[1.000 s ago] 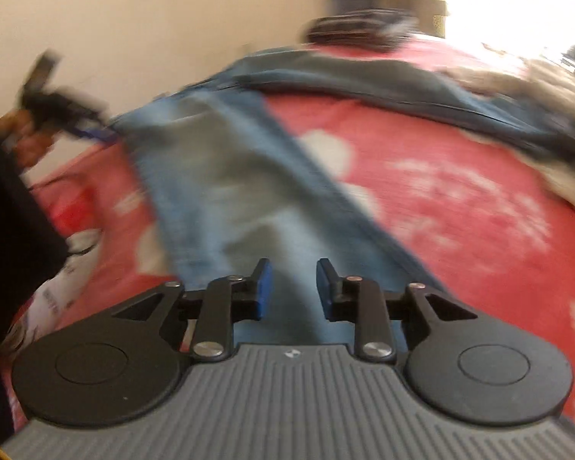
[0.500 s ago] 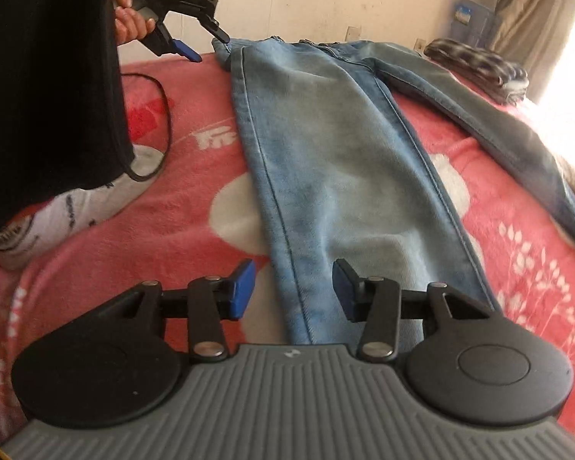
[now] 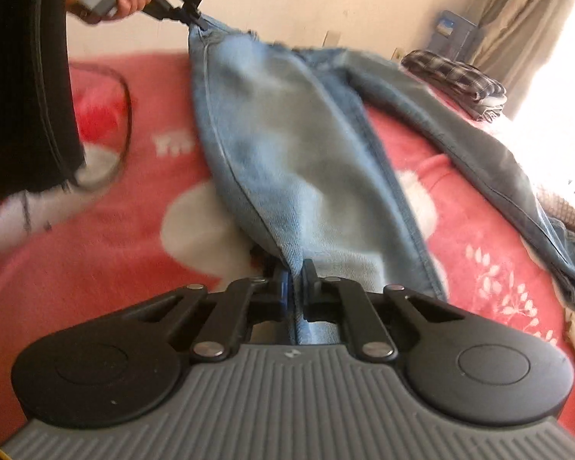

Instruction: Fold clothes

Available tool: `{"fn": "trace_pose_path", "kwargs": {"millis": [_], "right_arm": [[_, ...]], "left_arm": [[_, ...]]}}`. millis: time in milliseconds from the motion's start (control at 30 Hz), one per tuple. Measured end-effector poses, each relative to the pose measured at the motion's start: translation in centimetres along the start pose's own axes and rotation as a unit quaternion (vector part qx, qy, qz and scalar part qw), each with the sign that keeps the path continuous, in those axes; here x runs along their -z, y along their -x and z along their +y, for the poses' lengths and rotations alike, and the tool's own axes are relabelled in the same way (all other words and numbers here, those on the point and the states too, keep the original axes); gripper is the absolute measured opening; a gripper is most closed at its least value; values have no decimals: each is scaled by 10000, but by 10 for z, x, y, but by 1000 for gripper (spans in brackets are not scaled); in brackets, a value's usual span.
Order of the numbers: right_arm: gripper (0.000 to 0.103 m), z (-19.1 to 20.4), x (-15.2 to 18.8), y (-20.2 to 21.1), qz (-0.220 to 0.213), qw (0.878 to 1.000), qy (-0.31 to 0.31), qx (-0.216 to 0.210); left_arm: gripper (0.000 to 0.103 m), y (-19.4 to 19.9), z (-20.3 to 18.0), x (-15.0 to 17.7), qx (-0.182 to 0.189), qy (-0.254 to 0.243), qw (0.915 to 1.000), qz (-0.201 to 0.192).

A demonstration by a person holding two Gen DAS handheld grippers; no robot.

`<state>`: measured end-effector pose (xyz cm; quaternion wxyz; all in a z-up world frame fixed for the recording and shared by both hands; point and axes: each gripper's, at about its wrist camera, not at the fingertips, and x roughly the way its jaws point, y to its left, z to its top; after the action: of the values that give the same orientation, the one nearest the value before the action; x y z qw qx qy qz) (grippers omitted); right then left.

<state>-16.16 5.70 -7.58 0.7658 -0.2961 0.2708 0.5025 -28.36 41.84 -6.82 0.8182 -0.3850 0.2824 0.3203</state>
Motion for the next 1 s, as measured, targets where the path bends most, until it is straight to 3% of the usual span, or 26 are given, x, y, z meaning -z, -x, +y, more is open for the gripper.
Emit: {"fn": "trace_pose_path", "kwargs": {"millis": [167, 300, 367, 467, 500, 567, 600, 733, 833, 900, 967, 1000], "right_arm": [[4, -4, 6, -11, 203, 9991, -146, -342], [5, 0, 7, -19, 318, 9986, -39, -428], [7, -3, 10, -23, 414, 9974, -267, -523], [17, -7, 16, -24, 439, 9947, -707, -605], [25, -8, 18, -23, 425, 9933, -869, -637], [37, -14, 21, -16, 399, 9885, -1273, -716], [43, -18, 25, -10, 365, 9857, -1476, -724], [43, -36, 46, 22, 99, 9680, -2404, -711], [43, -54, 63, 46, -217, 9516, -3060, -213], [43, -66, 75, 56, -370, 9341, -3542, 237], [38, -76, 88, 56, -348, 9176, -3912, 611], [29, -78, 92, 53, -363, 9153, -3943, 737]], "left_arm": [[7, -29, 6, 0, -328, -413, 9976, 440], [8, -39, 9, 5, -366, -691, 9951, 599], [14, -38, 8, 4, -394, -831, 9936, 654], [18, -37, 7, 2, -437, -1039, 9909, 735], [20, -37, 7, 2, -452, -1109, 9899, 763], [46, -36, 6, 0, -504, -1263, 9875, 795], [48, -30, 2, -1, -659, -1433, 9852, 678], [45, 0, -25, -3, -1041, -2159, 9708, 83], [46, -4, -65, 28, -397, -2659, 9623, 406], [46, -7, -92, 49, 33, -2981, 9525, 619], [46, -10, -120, 70, 464, -3293, 9394, 830], [46, -11, -133, 81, 679, -3445, 9317, 935]]}}
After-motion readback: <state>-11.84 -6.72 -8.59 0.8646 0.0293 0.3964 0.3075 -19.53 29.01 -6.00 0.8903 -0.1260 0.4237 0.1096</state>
